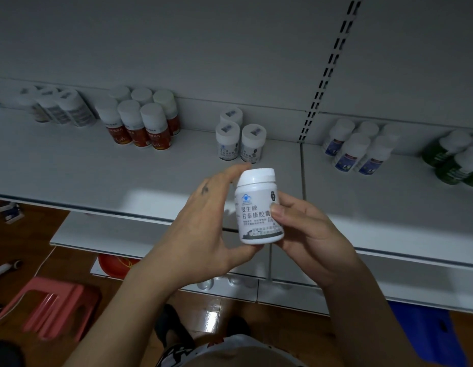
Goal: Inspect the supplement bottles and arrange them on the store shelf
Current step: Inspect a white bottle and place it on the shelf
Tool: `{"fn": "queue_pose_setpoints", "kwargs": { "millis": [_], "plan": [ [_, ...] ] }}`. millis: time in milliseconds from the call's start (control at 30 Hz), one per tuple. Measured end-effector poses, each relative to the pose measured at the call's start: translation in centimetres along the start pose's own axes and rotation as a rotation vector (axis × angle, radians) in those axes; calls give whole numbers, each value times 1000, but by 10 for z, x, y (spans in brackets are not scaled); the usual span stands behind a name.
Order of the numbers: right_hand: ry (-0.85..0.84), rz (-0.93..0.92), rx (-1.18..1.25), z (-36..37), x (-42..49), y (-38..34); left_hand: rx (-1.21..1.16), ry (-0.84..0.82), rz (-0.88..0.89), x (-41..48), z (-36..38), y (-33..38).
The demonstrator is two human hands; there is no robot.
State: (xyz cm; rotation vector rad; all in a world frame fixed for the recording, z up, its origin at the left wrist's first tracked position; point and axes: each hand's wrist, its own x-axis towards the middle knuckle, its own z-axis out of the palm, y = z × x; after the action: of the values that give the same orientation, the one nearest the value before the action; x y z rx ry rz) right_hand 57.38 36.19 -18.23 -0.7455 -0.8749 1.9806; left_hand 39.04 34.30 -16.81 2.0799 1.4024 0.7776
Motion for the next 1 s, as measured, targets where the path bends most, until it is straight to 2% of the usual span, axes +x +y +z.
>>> {"fn": "queue_pose_setpoints", "kwargs": {
  "millis": [233,433,767,1000],
  "plan": [
    [113,-7,-65,-5,0,0,-100,-10,-23,1,-1,-2],
    [181,-51,-95,-7,1,0,-218,-130,-40,1,-3,-5],
    [132,-259,-255,-9,-2,-1,-220,46,-37,-1,0,-14],
    [279,-195,-256,-3,3,0,-271,13,-30,-1,1,-8]
  ]
}}
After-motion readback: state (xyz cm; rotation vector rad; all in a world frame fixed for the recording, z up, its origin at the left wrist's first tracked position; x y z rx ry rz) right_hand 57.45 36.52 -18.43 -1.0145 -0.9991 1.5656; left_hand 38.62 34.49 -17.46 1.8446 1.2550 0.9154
